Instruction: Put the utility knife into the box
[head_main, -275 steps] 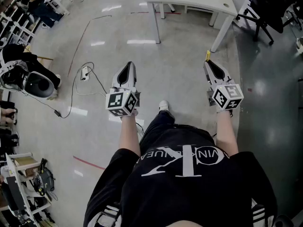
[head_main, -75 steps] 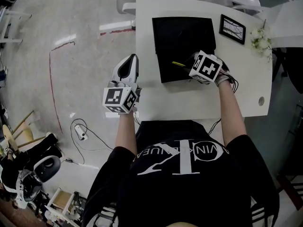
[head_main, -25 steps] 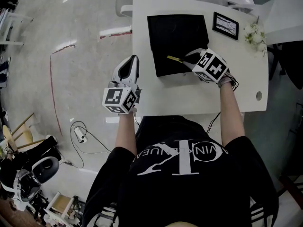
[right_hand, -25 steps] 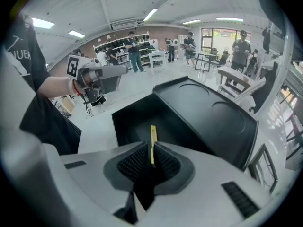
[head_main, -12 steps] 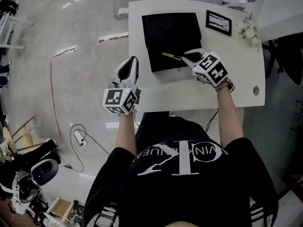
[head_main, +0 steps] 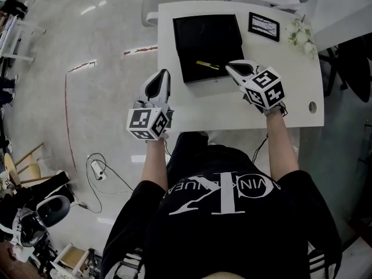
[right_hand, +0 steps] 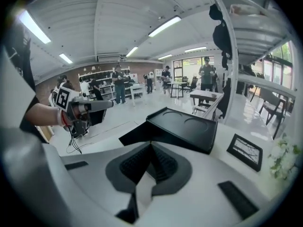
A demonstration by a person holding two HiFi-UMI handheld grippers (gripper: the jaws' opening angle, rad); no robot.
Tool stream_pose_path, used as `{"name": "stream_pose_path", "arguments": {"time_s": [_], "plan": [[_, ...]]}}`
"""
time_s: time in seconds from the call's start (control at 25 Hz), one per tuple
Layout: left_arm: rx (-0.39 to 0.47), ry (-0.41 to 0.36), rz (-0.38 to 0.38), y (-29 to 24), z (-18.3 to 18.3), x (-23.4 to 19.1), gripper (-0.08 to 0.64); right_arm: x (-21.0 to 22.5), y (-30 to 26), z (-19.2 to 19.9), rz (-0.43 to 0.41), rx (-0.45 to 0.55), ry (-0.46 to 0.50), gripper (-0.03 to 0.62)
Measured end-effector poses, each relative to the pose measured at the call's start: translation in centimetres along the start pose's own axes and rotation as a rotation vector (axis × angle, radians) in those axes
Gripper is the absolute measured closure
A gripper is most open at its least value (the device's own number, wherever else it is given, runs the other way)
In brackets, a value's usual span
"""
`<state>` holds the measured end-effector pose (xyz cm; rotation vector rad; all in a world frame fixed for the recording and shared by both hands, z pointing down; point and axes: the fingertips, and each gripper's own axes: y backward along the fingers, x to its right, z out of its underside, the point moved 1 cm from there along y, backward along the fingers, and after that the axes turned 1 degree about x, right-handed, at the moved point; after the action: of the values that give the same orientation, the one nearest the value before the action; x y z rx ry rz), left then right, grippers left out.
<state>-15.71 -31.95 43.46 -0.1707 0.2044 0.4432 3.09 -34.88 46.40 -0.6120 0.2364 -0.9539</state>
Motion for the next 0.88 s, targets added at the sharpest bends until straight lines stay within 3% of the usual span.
{"name": "stream_pose_path", "arguments": {"time_s": [0.4, 0.88], "plan": [[0.020, -0.031, -0.018, 1.9, -0.7, 2.1, 0.549, -0.4, 3.7, -0.6, 0.068, 0.159, -0.028, 0.577], [0.048, -0.052, -0.041, 4.7, -1.0, 4.3, 0.549, -1.6, 7.3, -0.1, 0.126, 0.263, -0.018, 0.578]]}}
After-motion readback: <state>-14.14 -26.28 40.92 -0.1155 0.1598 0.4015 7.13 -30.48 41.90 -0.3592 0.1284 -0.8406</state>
